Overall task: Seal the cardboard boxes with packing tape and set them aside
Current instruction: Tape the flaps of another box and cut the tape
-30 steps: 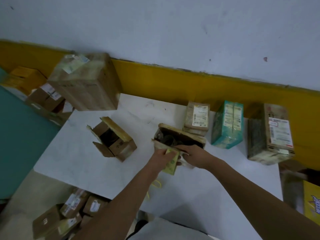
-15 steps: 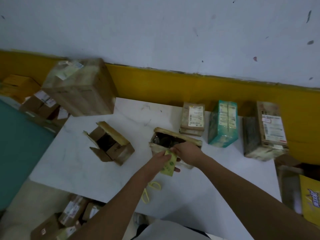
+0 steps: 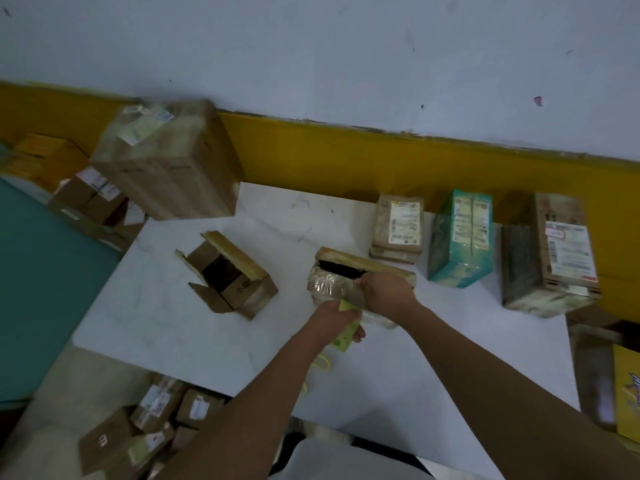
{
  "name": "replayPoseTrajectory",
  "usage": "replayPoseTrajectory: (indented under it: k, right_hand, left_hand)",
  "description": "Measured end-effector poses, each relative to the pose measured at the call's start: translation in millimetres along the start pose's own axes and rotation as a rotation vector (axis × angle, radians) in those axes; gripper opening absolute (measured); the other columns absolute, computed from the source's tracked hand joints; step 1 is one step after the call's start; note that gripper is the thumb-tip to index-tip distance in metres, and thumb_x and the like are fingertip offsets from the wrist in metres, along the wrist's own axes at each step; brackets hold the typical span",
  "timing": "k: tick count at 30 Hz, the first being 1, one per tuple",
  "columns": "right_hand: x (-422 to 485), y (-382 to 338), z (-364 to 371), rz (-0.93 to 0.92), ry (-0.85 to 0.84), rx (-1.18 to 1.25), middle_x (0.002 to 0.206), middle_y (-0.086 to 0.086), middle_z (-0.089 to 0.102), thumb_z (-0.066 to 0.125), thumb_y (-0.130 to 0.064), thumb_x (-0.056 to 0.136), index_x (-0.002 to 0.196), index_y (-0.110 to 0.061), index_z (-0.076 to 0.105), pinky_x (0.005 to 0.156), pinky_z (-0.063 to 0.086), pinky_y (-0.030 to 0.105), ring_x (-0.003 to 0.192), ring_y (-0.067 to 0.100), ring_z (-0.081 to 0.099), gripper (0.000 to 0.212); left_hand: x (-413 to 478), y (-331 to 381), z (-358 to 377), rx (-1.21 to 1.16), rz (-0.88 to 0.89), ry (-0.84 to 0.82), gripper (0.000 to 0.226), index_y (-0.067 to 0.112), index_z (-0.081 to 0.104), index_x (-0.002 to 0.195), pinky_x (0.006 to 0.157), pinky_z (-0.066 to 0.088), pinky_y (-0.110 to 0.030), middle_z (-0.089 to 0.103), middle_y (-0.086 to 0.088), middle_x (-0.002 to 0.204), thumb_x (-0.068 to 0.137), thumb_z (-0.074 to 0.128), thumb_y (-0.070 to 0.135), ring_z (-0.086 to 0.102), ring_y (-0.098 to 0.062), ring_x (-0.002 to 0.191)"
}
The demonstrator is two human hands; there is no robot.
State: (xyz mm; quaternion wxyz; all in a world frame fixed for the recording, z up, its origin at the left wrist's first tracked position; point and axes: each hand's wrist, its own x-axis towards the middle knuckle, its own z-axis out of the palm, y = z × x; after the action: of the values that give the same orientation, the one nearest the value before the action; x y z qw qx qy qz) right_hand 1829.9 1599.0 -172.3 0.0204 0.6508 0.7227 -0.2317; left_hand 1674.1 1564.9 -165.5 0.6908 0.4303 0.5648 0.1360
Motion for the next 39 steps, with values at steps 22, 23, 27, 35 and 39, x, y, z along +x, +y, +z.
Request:
replayPoseTrajectory:
  k: [22,23,27,35,39]
  right_hand:
    - [10.2,14.8,-7.3,-0.087,0.087,-0.026,0.121,0.002,0.056,0.067,-0.053,0.083,0.128,-0.019,0.047,0.082,0.048,0.035,0.108,0.023,0.057,0.060]
    - [7.9,11.2,-7.9,-0.130,0.112,-0.066,0.129,0.003,0.053,0.069,-0.047,0.084,0.134,-0.019,0.045,0.091,0.045,0.036,0.117,0.024,0.053,0.063]
    - [-2.7,-0.9,0.8,-0.251,0.404,-0.348,0.122,0.008,0.059,0.079,-0.020,0.072,0.130,-0.015,0.057,0.096,0.045,0.041,0.111,0.030,0.056,0.063]
    - [-16.4,-15.5,15.4,-0.281,0.497,-0.374,0.123,0.007,0.057,0.075,-0.022,0.074,0.131,-0.016,0.057,0.094,0.038,0.040,0.111,0.029,0.052,0.060]
    - [-37.5,-27.9,22.0,-0.402,0.587,-0.250,0.120,0.008,0.060,0.065,-0.024,0.085,0.125,-0.012,0.062,0.091,0.043,0.039,0.106,0.028,0.056,0.042]
  left_hand:
    - [-2.0,-60.7,-27.2,0.166,0.051,0.542,0.020,0.018,0.060,0.102,0.075,0.047,-0.034,0.066,-0.002,0.102,0.099,0.047,0.032,0.061,-0.020,0.092]
    - [-7.3,-69.4,-33.5,0.191,-0.011,0.590,0.016,0.014,0.059,0.104,0.069,0.044,-0.030,0.065,-0.006,0.101,0.098,0.050,0.026,0.061,-0.022,0.087]
    - [-12.9,-108.7,-48.9,0.282,-0.291,0.589,0.038,-0.001,0.052,0.121,0.076,0.051,-0.031,0.060,-0.020,0.118,0.091,0.064,0.018,0.062,-0.032,0.101]
    - [-2.6,-146.6,-63.1,1.345,0.188,0.429,0.063,0.019,0.063,0.123,0.067,0.054,-0.040,0.051,-0.016,0.130,0.062,0.075,0.008,0.054,-0.037,0.107]
    - [13.4,-157.0,-74.3,1.631,0.333,0.187,0.045,0.016,0.072,0.097,0.070,0.054,-0.042,0.059,-0.016,0.118,0.054,0.086,0.015,0.062,-0.039,0.100]
